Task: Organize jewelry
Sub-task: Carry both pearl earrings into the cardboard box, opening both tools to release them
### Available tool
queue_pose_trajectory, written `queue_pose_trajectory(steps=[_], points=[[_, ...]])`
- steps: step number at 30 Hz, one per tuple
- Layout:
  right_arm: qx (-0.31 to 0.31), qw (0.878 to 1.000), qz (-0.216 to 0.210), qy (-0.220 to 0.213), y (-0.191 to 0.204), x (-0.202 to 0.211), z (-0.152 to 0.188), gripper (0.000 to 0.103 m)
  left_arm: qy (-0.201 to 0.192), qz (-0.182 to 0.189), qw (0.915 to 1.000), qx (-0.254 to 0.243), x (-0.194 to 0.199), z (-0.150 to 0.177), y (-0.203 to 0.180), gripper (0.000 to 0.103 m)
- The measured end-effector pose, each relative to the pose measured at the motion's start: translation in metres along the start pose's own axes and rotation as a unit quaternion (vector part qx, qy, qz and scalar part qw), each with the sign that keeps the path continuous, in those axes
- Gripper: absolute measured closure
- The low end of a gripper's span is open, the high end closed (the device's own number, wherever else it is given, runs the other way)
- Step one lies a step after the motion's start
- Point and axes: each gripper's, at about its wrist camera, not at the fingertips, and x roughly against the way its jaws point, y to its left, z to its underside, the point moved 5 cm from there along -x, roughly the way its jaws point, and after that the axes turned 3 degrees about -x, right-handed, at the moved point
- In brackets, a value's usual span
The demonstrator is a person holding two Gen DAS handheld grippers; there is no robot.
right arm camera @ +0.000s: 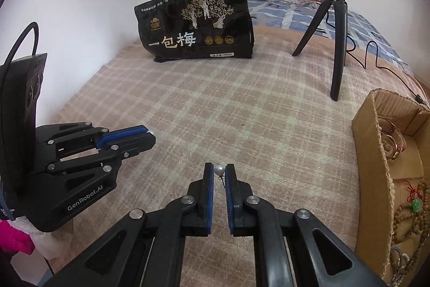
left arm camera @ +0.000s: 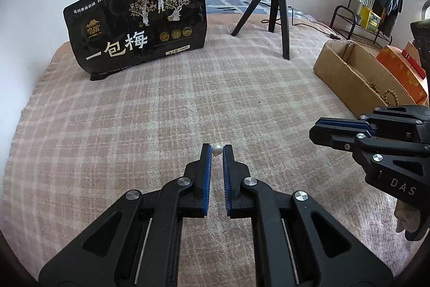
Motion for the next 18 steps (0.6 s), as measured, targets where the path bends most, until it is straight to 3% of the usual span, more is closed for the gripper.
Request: queue_pose_trajectory(steps=[18], points=[[-0.033, 0.997, 0.011, -0.064, -0.022, 0.085, 0.004, 0.097, -0.053, 0.022, 0.9978, -0.033, 0.067, -0.022, -0.053, 0.097]])
